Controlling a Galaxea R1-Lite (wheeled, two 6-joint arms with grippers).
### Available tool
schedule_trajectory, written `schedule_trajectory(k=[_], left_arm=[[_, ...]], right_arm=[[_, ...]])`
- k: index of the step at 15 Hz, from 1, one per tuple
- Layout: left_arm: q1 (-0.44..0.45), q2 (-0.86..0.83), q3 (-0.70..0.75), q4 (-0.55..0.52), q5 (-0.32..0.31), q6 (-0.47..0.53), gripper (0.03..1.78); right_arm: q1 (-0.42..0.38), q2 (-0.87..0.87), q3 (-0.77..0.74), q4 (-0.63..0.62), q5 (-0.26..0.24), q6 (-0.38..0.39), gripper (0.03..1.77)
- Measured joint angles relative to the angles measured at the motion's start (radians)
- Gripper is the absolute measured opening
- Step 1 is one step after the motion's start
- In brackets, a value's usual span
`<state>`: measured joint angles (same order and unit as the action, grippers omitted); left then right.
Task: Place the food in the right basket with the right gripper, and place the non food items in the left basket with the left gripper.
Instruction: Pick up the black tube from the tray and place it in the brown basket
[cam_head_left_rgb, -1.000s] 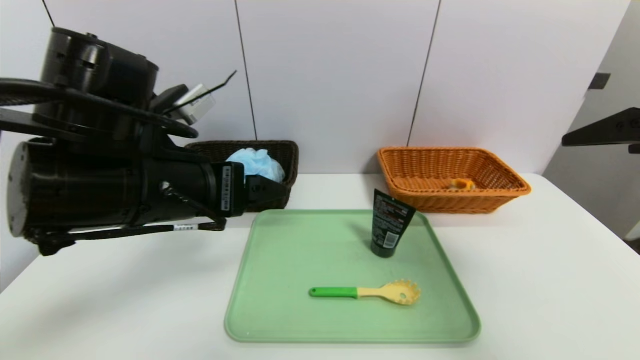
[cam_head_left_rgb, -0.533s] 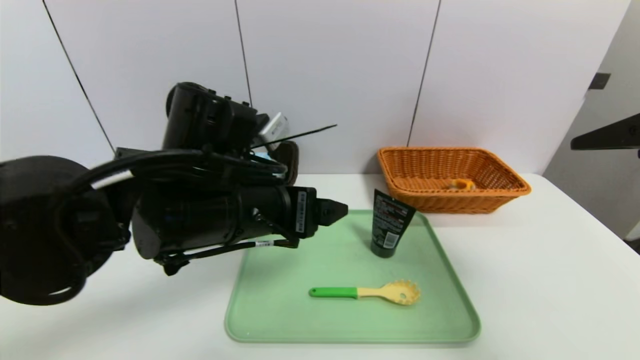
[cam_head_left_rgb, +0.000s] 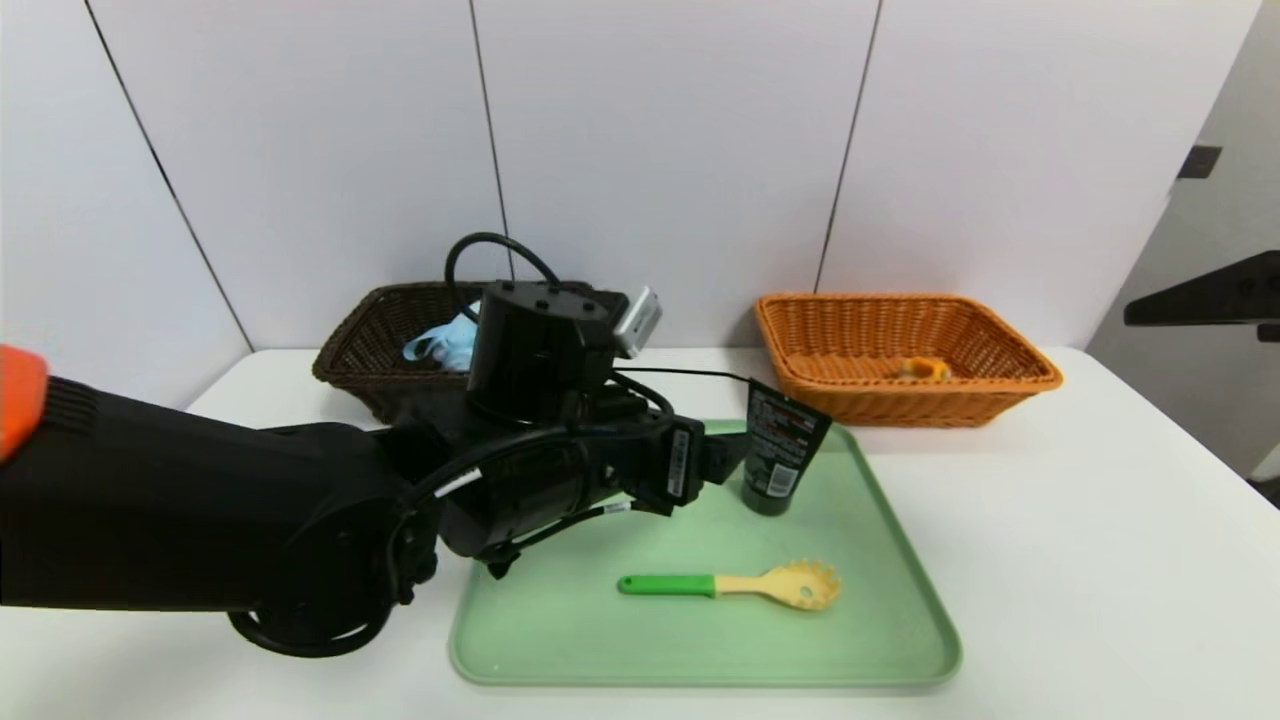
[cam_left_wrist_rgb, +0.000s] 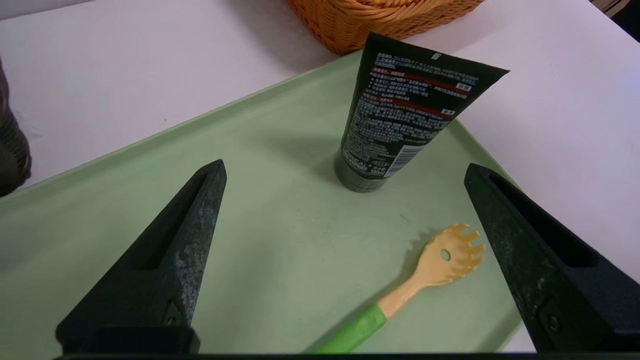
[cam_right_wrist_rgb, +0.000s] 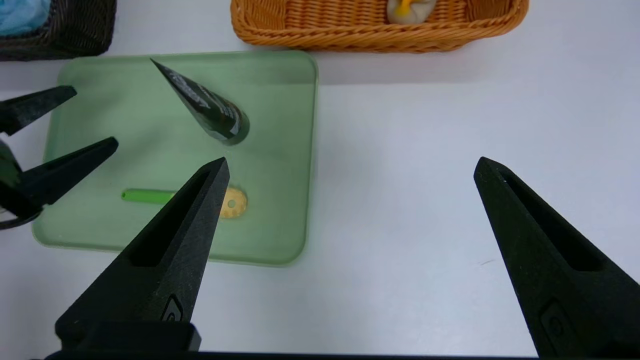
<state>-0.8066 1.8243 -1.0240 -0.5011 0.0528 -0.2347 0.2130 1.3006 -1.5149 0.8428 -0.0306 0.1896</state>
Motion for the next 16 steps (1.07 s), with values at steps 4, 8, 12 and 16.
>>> schedule_trajectory(k=[4, 8, 12, 16], left_arm=[[-0.01, 0.077, -0.001, -0.081, -0.001, 0.033, 1.69], [-0.038, 0.142, 0.005, -0.216, -0.004, 0.081, 1.69], [-0.079, 0.188, 0.007, -0.298, -0.004, 0.101, 1.69], [-0.09, 0.224, -0.001, -0.324, -0.004, 0.136, 1.69]], right_arm=[[0.06, -0.001, 0.045, 0.0, 0.006, -0.004, 1.69], [0.087, -0.001, 0.067, -0.001, 0.022, -0.001, 1.69], [0.075, -0.012, 0.09, -0.002, 0.022, 0.001, 1.69], [0.072, -0.021, 0.096, -0.002, 0.022, 0.001, 1.69]])
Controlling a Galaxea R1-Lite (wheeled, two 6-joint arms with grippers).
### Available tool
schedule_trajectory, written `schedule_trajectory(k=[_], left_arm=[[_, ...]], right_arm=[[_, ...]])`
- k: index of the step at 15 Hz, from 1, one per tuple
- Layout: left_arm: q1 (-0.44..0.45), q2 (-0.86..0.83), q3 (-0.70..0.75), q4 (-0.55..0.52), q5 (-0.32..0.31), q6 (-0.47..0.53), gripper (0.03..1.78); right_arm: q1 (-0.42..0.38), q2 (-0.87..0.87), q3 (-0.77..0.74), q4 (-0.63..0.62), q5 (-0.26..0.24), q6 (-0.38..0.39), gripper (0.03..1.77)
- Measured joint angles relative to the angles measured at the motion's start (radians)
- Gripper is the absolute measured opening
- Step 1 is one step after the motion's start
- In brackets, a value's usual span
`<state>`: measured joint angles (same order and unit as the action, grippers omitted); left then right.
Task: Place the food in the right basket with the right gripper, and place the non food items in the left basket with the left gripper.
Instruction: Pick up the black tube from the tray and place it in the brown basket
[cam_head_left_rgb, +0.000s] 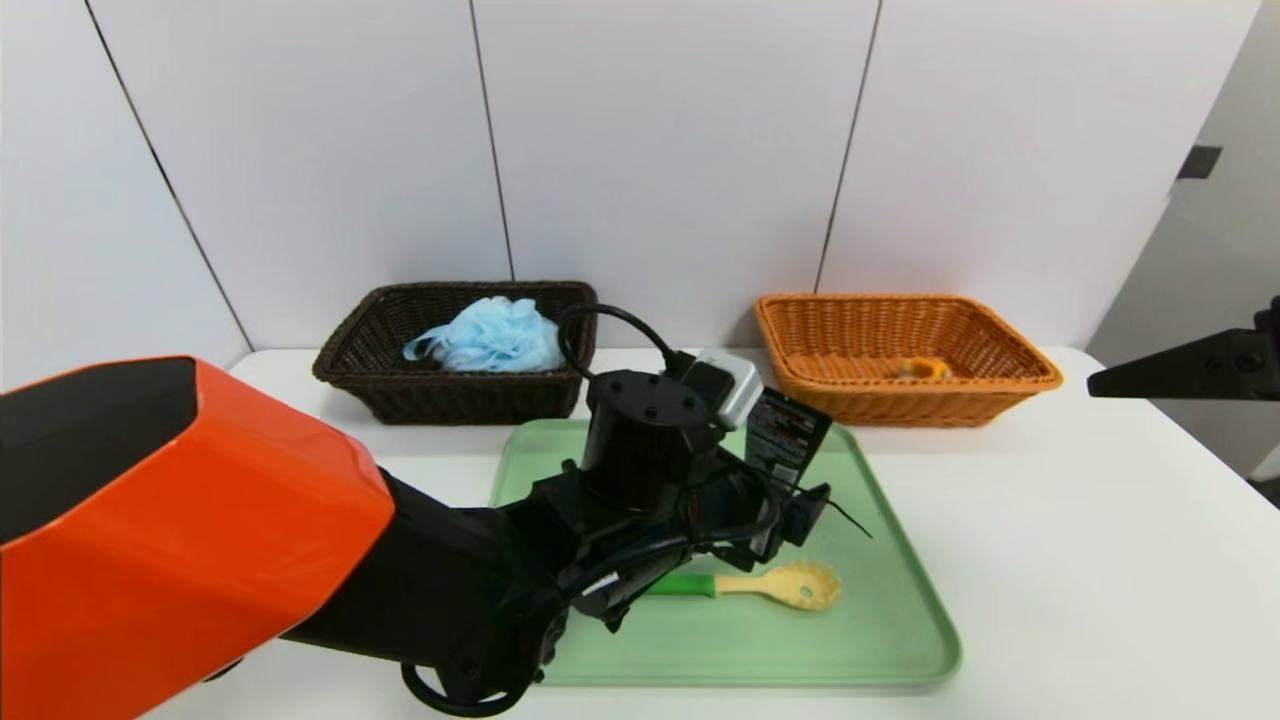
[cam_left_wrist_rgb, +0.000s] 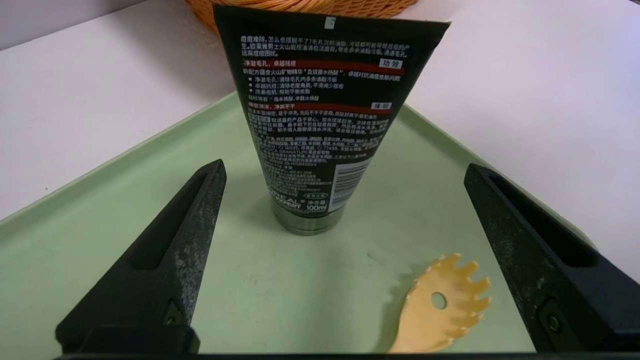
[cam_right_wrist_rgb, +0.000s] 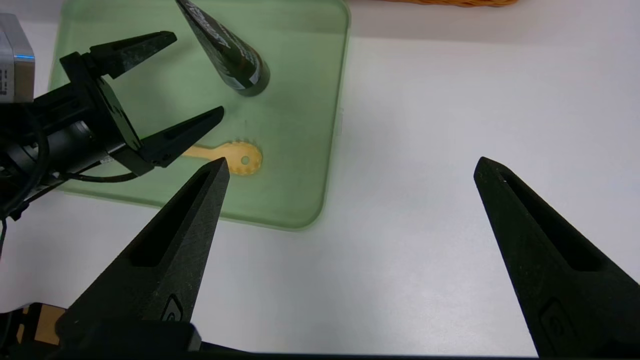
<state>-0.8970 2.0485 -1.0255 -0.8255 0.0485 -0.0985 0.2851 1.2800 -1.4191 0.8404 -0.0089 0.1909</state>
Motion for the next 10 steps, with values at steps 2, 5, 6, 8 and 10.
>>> schedule_trajectory(k=[2, 5, 6, 8, 10], left_arm=[[-0.003, 0.019, -0.004, -0.032, 0.0, 0.009, 1.69], [0.0, 0.053, -0.031, -0.034, 0.002, 0.018, 1.69], [0.0, 0.064, -0.045, -0.032, 0.001, 0.018, 1.69], [-0.001, 0.085, -0.083, -0.014, 0.001, 0.018, 1.69], [-0.002, 0.1, -0.111, 0.018, 0.001, 0.018, 1.69]], right_arm=[[0.0, -0.001, 0.002, 0.0, 0.0, 0.001, 1.69], [0.0, -0.006, 0.011, 0.0, -0.001, 0.001, 1.69], [0.0, -0.01, 0.014, 0.0, -0.002, 0.001, 1.69], [0.0, -0.017, 0.02, 0.0, -0.001, 0.002, 1.69], [0.0, -0.025, 0.027, 0.0, -0.001, 0.003, 1.69]])
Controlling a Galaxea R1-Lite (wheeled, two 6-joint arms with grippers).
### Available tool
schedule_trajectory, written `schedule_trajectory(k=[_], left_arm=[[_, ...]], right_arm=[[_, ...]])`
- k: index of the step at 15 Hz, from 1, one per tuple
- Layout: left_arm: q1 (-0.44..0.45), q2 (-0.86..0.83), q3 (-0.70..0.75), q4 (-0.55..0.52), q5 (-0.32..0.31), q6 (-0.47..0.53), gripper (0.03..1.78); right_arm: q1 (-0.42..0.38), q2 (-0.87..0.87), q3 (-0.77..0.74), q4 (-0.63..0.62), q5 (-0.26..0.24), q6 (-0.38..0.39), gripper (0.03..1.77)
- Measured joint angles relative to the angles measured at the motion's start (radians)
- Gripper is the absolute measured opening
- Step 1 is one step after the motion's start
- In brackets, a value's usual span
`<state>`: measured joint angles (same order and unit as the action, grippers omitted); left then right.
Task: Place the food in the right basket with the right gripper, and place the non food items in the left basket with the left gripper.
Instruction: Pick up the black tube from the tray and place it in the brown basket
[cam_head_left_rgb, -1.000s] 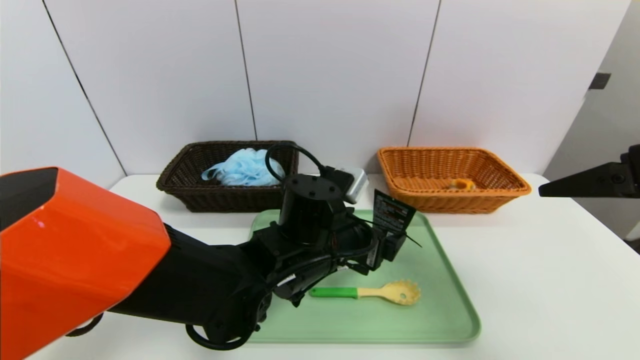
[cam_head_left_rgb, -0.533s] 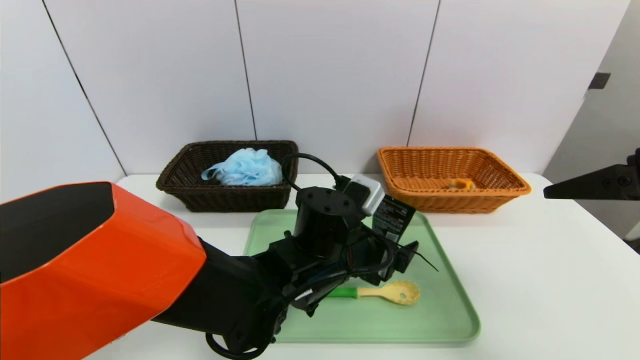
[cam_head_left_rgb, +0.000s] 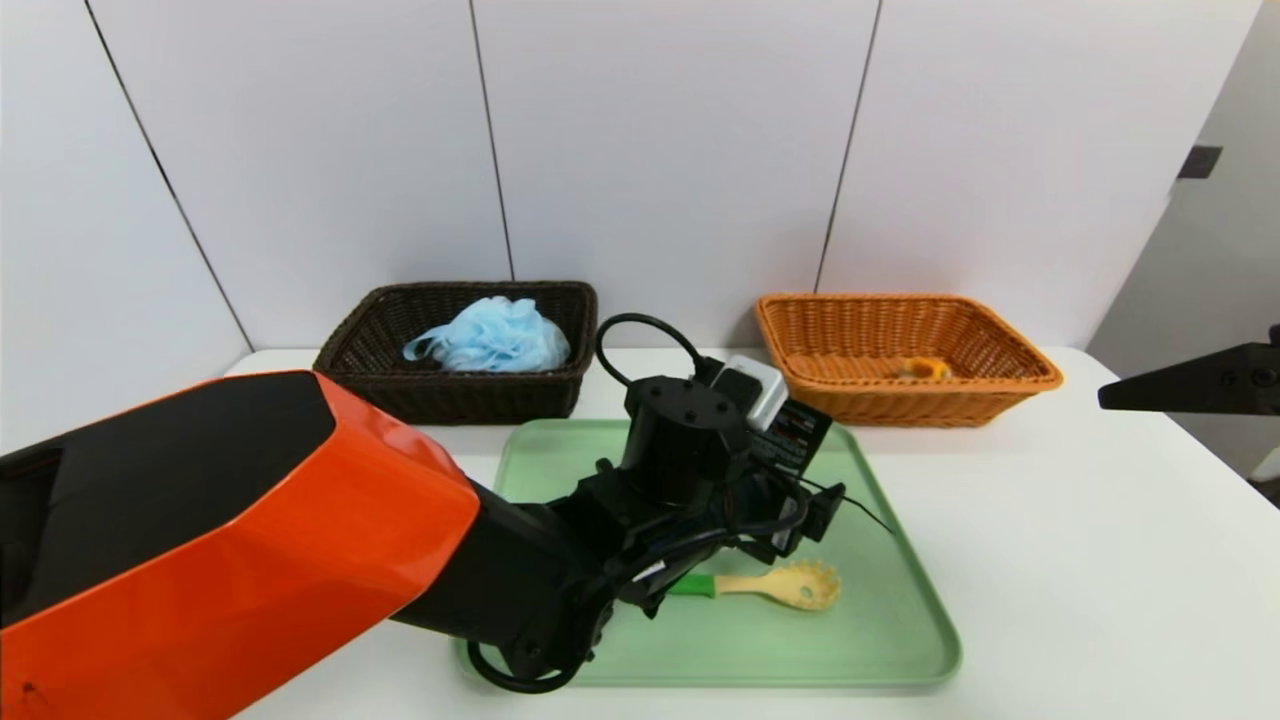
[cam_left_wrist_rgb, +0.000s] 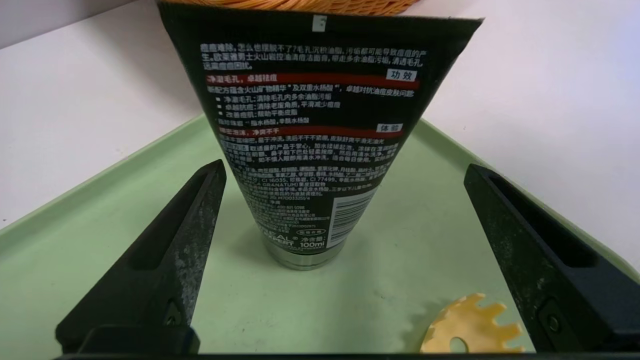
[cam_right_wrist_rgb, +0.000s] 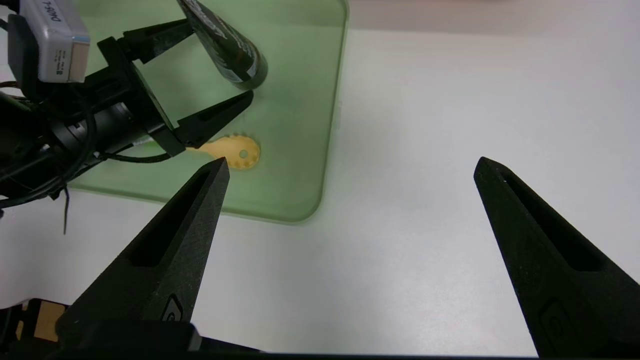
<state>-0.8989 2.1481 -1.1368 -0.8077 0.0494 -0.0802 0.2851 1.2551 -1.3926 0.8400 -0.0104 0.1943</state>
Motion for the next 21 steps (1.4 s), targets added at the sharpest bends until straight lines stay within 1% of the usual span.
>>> schedule_trajectory(k=[4, 9, 12, 13, 15, 17, 18, 20, 21], left_arm=[[0.001, 0.023, -0.04, 0.003, -0.001, 0.02, 1.69], [0.002, 0.066, -0.094, 0.019, 0.0, 0.021, 1.69], [0.002, 0.072, -0.114, 0.071, -0.001, 0.021, 1.69], [0.003, 0.072, -0.123, 0.089, -0.001, 0.02, 1.61], [0.004, 0.071, -0.131, 0.094, 0.0, 0.019, 1.29], [0.005, 0.068, -0.134, 0.095, 0.001, 0.017, 1.03], [0.006, 0.067, -0.134, 0.094, 0.001, 0.018, 0.92], [0.006, 0.063, -0.134, 0.093, 0.003, 0.018, 0.77], [0.006, 0.059, -0.134, 0.093, 0.005, 0.018, 0.66]], right_arm=[[0.0, -0.01, 0.003, 0.0, -0.001, 0.0, 1.69], [0.001, -0.025, 0.011, 0.001, 0.0, -0.001, 1.69], [0.001, -0.035, 0.025, 0.002, 0.0, -0.001, 1.69], [0.001, -0.038, 0.027, 0.002, 0.0, -0.001, 1.69], [0.001, -0.042, 0.028, 0.002, 0.0, -0.002, 1.7], [0.001, -0.046, 0.03, 0.002, 0.0, -0.001, 1.7], [0.001, -0.047, 0.03, 0.002, 0.0, -0.001, 1.7], [0.002, -0.051, 0.03, 0.002, 0.0, -0.002, 1.7], [0.003, -0.053, 0.031, 0.002, 0.0, -0.001, 1.7]])
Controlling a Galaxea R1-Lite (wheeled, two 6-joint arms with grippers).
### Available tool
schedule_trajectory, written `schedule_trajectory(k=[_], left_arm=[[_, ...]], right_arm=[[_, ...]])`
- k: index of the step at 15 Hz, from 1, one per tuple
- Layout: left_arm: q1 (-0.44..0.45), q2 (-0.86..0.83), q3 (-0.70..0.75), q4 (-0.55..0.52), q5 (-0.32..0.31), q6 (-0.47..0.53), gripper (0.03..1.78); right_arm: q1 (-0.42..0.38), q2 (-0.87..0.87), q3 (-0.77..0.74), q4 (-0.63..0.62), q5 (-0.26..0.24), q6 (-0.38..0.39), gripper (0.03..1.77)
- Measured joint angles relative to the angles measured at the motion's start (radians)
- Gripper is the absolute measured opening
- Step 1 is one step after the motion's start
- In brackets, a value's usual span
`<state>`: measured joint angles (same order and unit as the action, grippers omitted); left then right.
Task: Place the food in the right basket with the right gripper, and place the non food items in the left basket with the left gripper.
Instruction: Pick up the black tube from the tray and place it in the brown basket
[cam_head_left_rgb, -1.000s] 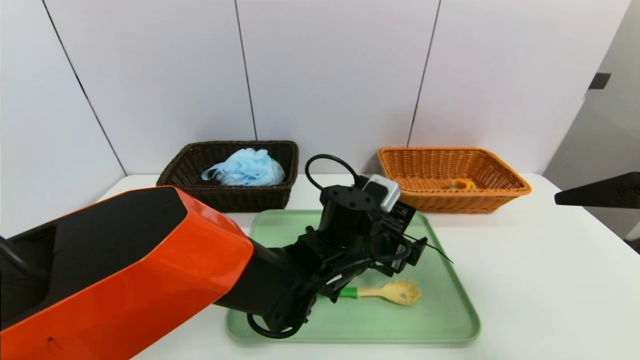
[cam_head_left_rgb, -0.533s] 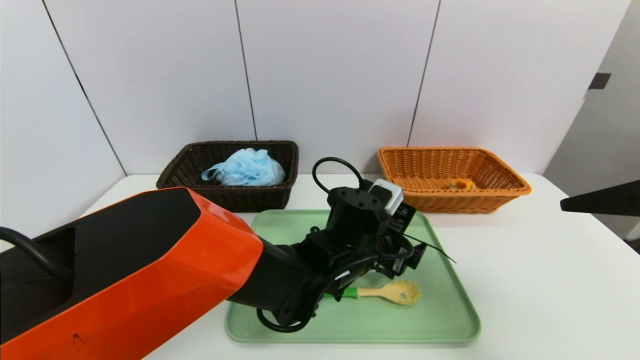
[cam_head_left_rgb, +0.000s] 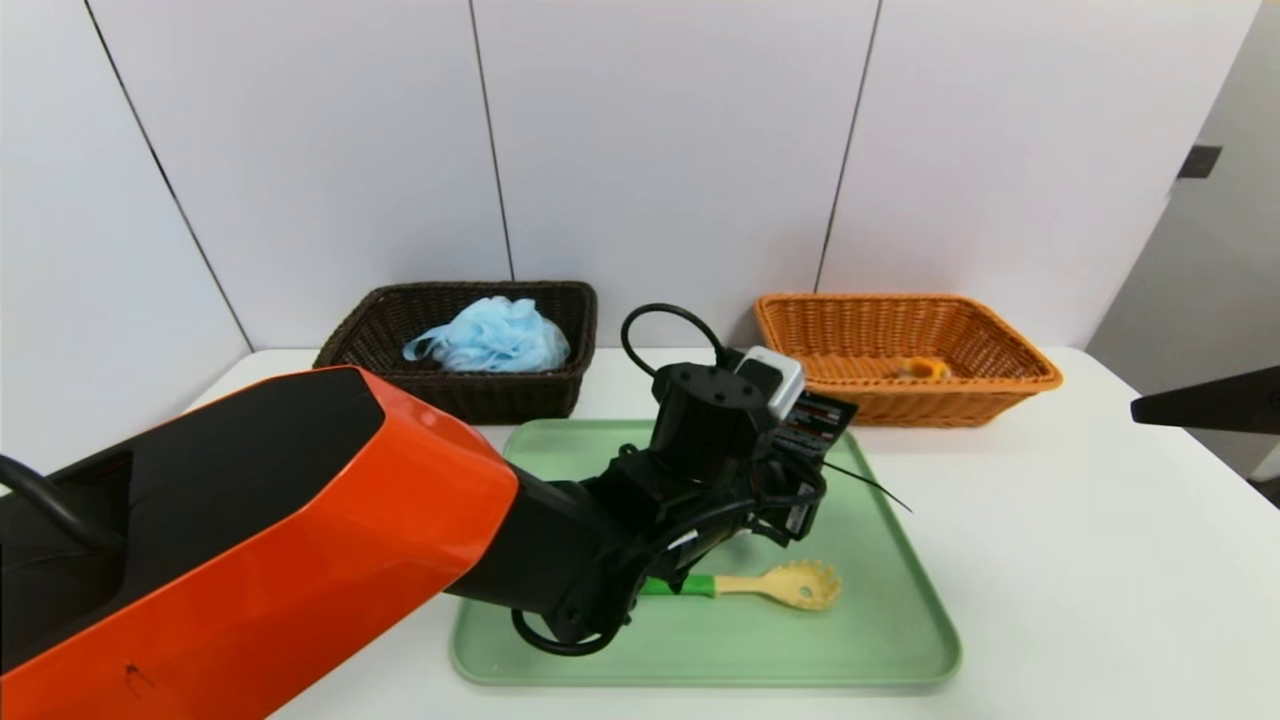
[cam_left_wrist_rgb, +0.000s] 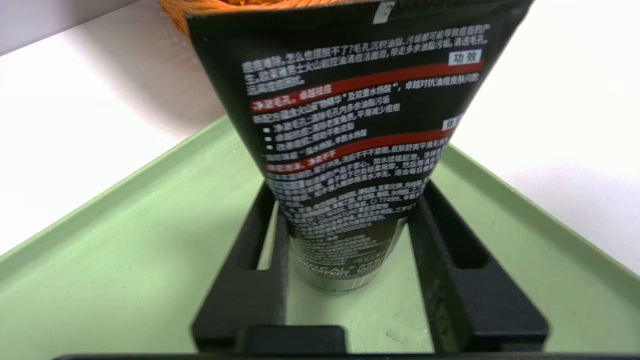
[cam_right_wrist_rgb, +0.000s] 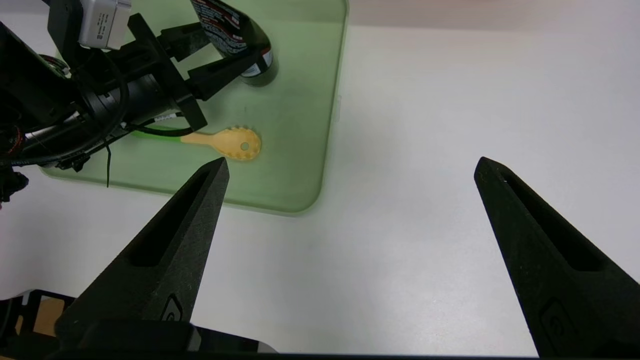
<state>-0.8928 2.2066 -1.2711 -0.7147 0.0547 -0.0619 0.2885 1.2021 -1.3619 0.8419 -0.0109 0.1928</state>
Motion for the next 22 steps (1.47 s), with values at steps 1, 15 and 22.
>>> schedule_trajectory(k=[1, 15, 22], left_arm=[[0.0, -0.007, 0.0, 0.001, 0.001, 0.0, 0.6], [0.057, -0.227, 0.011, 0.155, 0.001, 0.032, 0.54], [0.248, -0.344, 0.0, 0.217, -0.002, 0.052, 0.54]], right_arm=[[0.0, -0.002, 0.0, 0.0, 0.0, 0.0, 1.7], [0.012, -0.034, 0.017, -0.001, 0.001, 0.021, 1.7], [0.012, -0.044, 0.023, -0.003, 0.011, 0.019, 1.7]])
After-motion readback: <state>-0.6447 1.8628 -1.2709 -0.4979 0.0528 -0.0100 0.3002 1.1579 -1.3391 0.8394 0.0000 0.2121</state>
